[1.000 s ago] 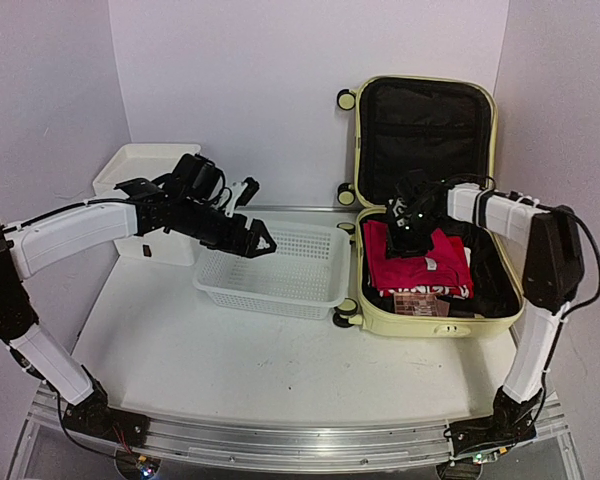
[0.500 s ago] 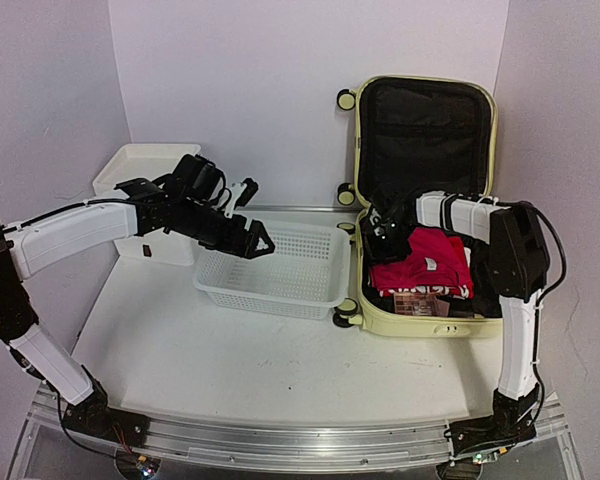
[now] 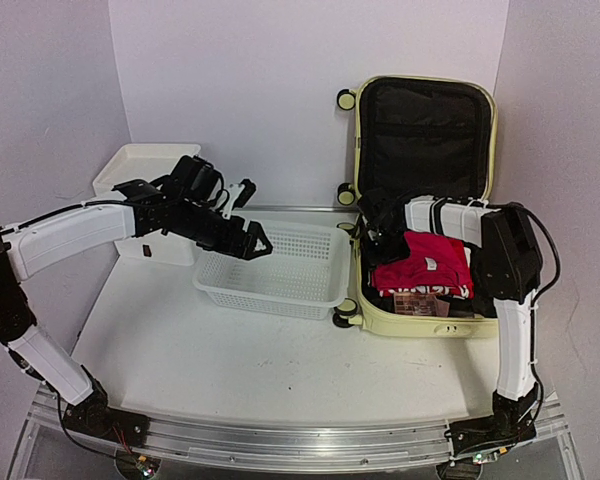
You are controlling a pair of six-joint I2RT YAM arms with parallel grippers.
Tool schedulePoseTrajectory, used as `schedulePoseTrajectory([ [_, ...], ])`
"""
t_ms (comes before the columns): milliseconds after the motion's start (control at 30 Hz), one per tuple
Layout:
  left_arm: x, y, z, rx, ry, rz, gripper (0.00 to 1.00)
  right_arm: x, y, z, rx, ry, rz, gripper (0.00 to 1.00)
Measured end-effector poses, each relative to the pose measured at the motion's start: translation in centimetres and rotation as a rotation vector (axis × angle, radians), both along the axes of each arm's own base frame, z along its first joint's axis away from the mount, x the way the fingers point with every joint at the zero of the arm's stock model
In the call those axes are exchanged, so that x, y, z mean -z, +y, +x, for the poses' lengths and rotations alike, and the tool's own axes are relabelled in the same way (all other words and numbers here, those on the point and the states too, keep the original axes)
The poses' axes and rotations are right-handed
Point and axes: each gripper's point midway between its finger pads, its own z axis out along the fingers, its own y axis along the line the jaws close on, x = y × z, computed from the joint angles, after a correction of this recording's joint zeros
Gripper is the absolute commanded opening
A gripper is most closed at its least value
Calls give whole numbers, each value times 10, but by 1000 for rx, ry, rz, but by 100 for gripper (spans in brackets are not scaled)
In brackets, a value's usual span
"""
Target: Open, take out, and arrange the luggage
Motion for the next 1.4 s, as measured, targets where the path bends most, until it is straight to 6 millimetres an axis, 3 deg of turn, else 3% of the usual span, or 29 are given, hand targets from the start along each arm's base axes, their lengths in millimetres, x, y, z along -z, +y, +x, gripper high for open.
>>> schedulePoseTrajectory([
  [300, -5, 11, -11, -8, -10, -4, 92, 6, 1, 1, -8, -12, -55, 26],
  [400, -9, 14, -14, -10, -19, -8, 92, 6, 2, 1, -3, -14, -51, 3],
  [433, -10, 16, -14, -13, -22, -8, 92, 6, 2, 1, -4, -14, -52, 0],
  [733, -10, 19, -17, -21, -20, -13, 93, 6, 2, 0, 2, -7, -18, 0],
  [967, -5, 15, -21, -24, 33, -36, 93, -5, 0, -1, 24, 8, 178, 0],
  [1200, 17, 3, -24, -13, 138, -48, 91, -10, -5, 3, 70, 62, 413, 0],
  [1400, 30, -21, -26, 11, 268, -137, 87, -10, -7, 4, 119, 110, 580, 0],
])
